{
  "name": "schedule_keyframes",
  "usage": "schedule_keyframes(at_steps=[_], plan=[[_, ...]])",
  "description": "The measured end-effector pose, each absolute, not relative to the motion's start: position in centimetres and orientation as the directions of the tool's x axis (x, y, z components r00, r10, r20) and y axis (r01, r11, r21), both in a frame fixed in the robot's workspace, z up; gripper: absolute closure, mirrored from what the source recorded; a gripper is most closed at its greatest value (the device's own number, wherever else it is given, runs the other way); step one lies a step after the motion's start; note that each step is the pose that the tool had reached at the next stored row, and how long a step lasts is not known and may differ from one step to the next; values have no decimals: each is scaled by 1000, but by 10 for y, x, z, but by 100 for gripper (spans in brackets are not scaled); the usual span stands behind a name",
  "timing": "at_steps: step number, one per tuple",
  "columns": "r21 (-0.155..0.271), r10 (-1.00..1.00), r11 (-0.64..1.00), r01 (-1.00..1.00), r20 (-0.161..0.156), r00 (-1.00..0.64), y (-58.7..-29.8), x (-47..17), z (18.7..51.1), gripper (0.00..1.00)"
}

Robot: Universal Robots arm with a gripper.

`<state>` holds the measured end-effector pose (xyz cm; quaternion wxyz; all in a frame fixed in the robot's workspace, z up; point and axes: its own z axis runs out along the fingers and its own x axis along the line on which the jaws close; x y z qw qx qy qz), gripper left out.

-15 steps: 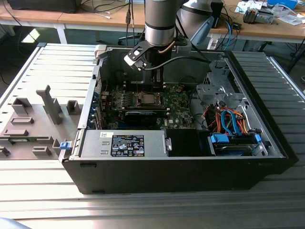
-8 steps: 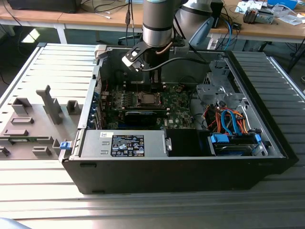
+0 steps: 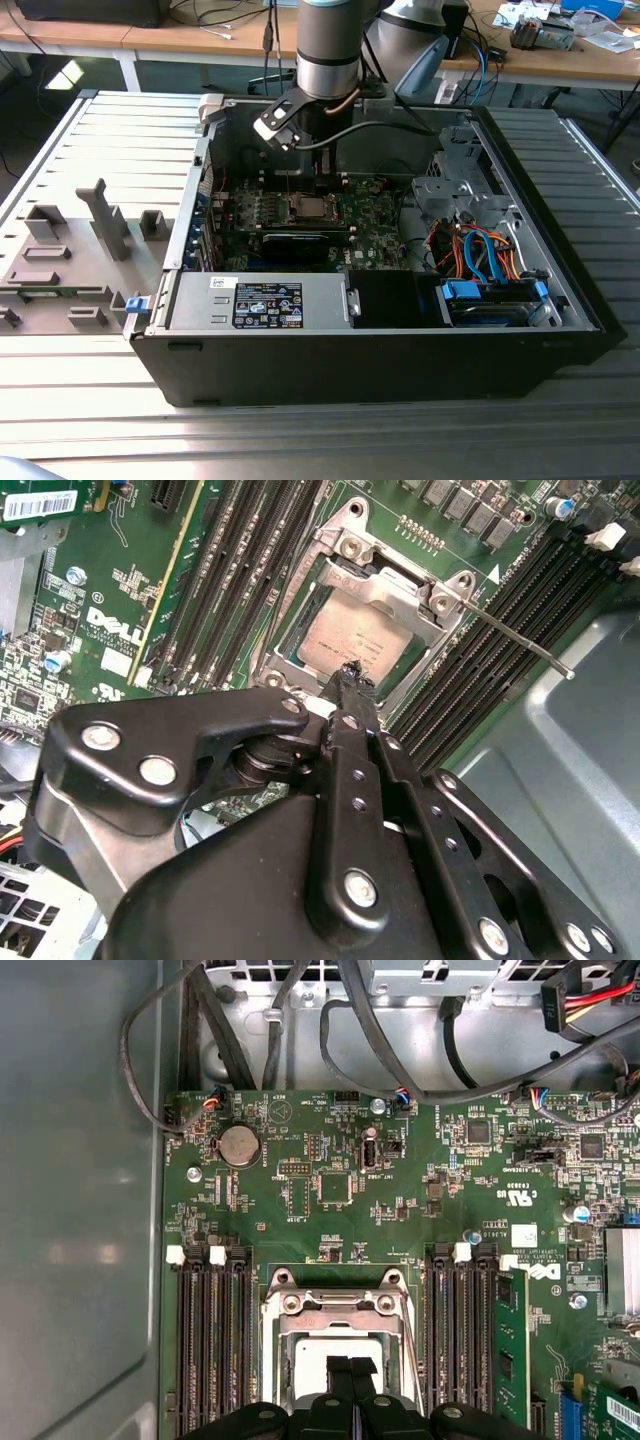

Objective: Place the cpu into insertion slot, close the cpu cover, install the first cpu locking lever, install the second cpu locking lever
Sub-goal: 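Close the cpu cover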

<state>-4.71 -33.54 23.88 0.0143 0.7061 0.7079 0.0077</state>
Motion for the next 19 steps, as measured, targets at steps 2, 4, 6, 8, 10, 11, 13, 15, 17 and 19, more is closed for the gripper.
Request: schedule_keyframes(at_steps=[2, 4, 6, 8, 10, 11, 13, 15, 17, 19], plan=[[31, 1000, 3, 1000, -9, -2, -335, -48, 239, 89], [31, 1000, 3, 1000, -9, -2, -335, -49, 238, 89], [31, 1000, 3, 1000, -9, -2, -335, -49, 238, 89], [31, 1000, 3, 1000, -9, -2, -335, -50, 238, 89], [31, 1000, 3, 1000, -9, -2, -335, -50, 238, 89], [31, 1000, 3, 1000, -9, -2, -335, -51, 237, 89], [31, 1000, 3, 1000, -9, -2, -335, -51, 237, 89], [31, 1000, 3, 1000, -9, -2, -335, -52, 237, 89], [31, 1000, 3, 1000, -9, -2, -335, -53, 237, 89], [31, 1000, 3, 1000, -9, -2, -335, -54, 237, 89]])
